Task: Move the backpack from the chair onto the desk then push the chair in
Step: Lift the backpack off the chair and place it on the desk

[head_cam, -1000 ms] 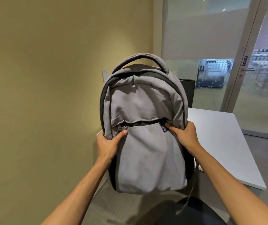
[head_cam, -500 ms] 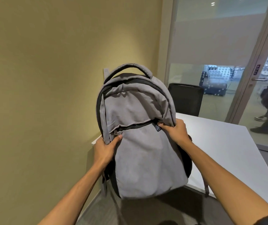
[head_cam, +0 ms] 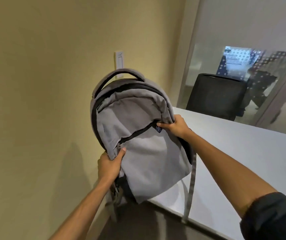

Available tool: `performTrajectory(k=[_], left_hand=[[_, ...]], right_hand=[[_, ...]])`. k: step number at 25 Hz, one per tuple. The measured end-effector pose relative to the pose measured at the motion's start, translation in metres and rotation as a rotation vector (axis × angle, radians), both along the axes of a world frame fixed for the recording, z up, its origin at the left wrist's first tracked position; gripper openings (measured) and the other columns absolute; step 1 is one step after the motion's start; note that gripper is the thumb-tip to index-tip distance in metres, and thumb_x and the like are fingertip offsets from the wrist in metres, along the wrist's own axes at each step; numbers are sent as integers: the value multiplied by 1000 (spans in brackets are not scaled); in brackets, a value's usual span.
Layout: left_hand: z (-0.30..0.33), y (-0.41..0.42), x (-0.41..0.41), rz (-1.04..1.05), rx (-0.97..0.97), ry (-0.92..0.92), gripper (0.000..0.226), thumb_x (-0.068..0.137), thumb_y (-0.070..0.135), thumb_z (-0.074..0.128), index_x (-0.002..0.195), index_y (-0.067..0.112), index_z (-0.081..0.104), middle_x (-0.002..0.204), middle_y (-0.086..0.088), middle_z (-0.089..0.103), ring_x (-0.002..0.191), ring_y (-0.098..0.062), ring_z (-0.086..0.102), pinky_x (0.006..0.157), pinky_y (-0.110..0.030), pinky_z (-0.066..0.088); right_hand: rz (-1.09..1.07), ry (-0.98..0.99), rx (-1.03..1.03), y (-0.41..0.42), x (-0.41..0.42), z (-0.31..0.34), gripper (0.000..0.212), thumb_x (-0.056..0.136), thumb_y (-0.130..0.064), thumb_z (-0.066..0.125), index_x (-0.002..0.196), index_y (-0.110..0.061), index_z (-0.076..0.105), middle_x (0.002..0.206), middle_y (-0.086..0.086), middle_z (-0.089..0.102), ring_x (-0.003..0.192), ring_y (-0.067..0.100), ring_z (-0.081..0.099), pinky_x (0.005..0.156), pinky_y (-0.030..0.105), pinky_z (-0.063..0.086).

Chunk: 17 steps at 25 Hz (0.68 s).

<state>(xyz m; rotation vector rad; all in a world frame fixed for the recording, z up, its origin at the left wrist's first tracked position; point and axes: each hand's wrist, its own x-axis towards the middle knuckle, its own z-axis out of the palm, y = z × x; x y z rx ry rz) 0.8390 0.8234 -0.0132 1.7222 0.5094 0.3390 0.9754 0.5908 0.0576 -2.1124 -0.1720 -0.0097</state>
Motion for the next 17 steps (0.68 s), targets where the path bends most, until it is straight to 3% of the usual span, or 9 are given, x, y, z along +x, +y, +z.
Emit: performTrajectory(k=[4,7,13,15,17], left_hand=[[-18,19,60,72,-81,54,35,81,42,74,80,7,68,75,-10,69,73,-30,65,70,-36,52],[-36,18,79,98,-139,84,28,83,34,74,72,11,64,65,0,65,63,-15,63,61,-29,49],[-56,8,108,145,-160,101,30,85,32,72,63,20,55,60,9,58,56,-3,54,50,-17,36],[-62,5,113,140,-125,124,29,82,37,73,73,12,62,64,4,62,57,-7,55,52,-17,36],[-68,7,120,141,-107,162,33,79,42,75,81,11,65,73,0,66,66,-16,59,59,-23,41]], right_hand=[[0,66,-97,38,75,-19,48,77,-37,78,111,-5,66,104,13,68,93,30,63,85,43,54],[45,127,-175,56,113,-39,44,78,-31,79,110,-4,65,103,9,66,91,28,61,80,37,50],[122,181,-209,79,169,-68,42,79,-23,78,115,-5,64,105,6,62,89,21,56,77,27,45],[113,208,-230,82,183,-75,45,79,-26,79,116,-6,63,106,6,62,88,21,56,74,23,45],[106,230,-253,86,193,-83,52,78,-32,79,120,-8,60,108,6,60,95,23,56,80,27,46]])
